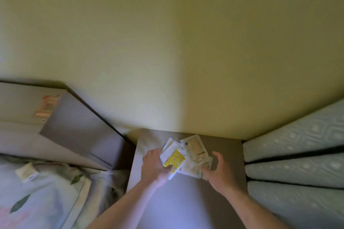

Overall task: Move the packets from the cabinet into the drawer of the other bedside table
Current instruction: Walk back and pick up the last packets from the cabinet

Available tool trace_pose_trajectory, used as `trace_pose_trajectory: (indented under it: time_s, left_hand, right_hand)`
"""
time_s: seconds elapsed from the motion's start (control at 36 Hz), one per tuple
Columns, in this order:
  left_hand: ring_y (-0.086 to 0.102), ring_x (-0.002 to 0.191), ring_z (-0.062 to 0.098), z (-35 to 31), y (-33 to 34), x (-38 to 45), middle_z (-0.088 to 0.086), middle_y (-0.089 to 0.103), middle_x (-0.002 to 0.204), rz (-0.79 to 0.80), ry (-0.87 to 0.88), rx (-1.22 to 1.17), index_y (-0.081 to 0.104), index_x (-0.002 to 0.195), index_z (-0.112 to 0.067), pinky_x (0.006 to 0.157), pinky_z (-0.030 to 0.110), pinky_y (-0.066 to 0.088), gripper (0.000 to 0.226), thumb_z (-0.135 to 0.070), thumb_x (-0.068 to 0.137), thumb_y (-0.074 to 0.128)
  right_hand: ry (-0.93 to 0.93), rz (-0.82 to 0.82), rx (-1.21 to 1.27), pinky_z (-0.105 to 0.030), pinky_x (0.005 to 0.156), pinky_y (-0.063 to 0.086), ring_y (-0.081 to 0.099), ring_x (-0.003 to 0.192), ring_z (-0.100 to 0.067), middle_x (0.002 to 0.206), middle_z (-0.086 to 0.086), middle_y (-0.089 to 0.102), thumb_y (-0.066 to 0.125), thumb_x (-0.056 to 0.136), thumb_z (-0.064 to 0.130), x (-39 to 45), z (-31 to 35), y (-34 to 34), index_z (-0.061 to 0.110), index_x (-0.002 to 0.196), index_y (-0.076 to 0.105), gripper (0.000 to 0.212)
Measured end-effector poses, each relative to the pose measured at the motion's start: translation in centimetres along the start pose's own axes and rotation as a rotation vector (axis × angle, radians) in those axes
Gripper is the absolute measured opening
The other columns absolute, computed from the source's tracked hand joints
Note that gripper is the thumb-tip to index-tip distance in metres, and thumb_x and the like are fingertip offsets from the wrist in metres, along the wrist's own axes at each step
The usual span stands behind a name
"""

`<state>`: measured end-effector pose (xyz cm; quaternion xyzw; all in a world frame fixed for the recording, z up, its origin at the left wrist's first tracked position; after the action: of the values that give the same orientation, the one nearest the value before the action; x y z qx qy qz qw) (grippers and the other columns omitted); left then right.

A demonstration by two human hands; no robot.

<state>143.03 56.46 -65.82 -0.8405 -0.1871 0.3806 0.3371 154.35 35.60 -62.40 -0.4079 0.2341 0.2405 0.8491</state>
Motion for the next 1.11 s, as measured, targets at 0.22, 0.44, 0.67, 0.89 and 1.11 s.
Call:
trace_pose_trajectory:
  time_s: [0.22, 0.44, 0.67, 0.89, 1.11]
  left_hand:
    - [0.043, 0.122, 0.022, 1.6, 3.0, 3.7, -0.005, 0.051, 0.124, -0.068, -0.05, 0.031, 0.049, 0.125, -0.025, 0.098, 0.035, 0.043, 0.071, -0.051, 0.068, 0.083]
    - [0.053, 0.101, 0.019, 3.3, 3.3, 4.7, -0.009, 0.056, 0.091, 0.053, -0.083, -0.049, 0.058, 0.084, -0.025, 0.082, 0.033, 0.047, 0.027, -0.042, 0.076, 0.077]
    - [0.061, 0.07, 0.011, 6.9, 0.8, 1.8, -0.005, 0.065, 0.082, 0.056, -0.142, -0.331, 0.058, 0.077, -0.028, 0.06, 0.024, 0.046, 0.021, -0.037, 0.087, 0.075]
    - [0.072, 0.082, 0.016, 11.1, -1.4, -3.0, -0.005, 0.076, 0.085, 0.093, -0.144, -0.502, 0.065, 0.085, -0.026, 0.075, 0.031, 0.057, 0.018, -0.042, 0.083, 0.074]
    - [0.072, 0.08, 0.002, 12.6, -1.7, -6.8, -0.011, 0.077, 0.089, 0.053, -0.135, -0.519, 0.069, 0.095, -0.027, 0.066, 0.013, 0.051, 0.01, -0.033, 0.089, 0.075]
  right_hand:
    - [0.047, -0.125, -0.046, -0.031, 0.092, 0.038, 0.049, 0.121, -0.031, 0.125, -0.013, 0.054, 0.087, 0.075, 0.035, 4.5, -0.4, 4.6, 0.007, 0.128, 0.057, 0.067]
    - [0.159, -0.233, 0.005, -0.045, 0.09, 0.052, 0.059, 0.104, -0.032, 0.11, -0.008, 0.06, 0.093, 0.056, 0.041, 6.5, -2.2, 6.7, 0.019, 0.103, 0.057, 0.063]
    - [0.225, -0.07, -0.056, -0.042, 0.063, 0.064, 0.071, 0.074, -0.022, 0.09, -0.005, 0.072, 0.094, 0.056, 0.036, 4.7, -2.9, 5.7, 0.02, 0.082, 0.068, 0.04]
    - [0.033, -0.046, -0.353, -0.044, 0.095, 0.052, 0.047, 0.113, -0.027, 0.124, -0.004, 0.046, 0.092, 0.062, 0.033, 2.0, -2.0, 7.1, 0.02, 0.109, 0.058, 0.059]
    - [0.038, 0.015, -0.39, -0.041, 0.084, 0.054, 0.062, 0.101, -0.029, 0.108, -0.004, 0.063, 0.09, 0.053, 0.033, 0.8, -2.4, 7.9, 0.021, 0.1, 0.049, 0.064]
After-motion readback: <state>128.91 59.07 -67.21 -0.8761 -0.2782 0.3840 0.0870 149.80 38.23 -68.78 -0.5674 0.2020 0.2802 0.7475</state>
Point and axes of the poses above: each hand's wrist, its own x-axis towards the middle knuckle, its own y-axis out of the palm, z = x × y, the point moved 3 cm from there along x, towards the middle knuckle
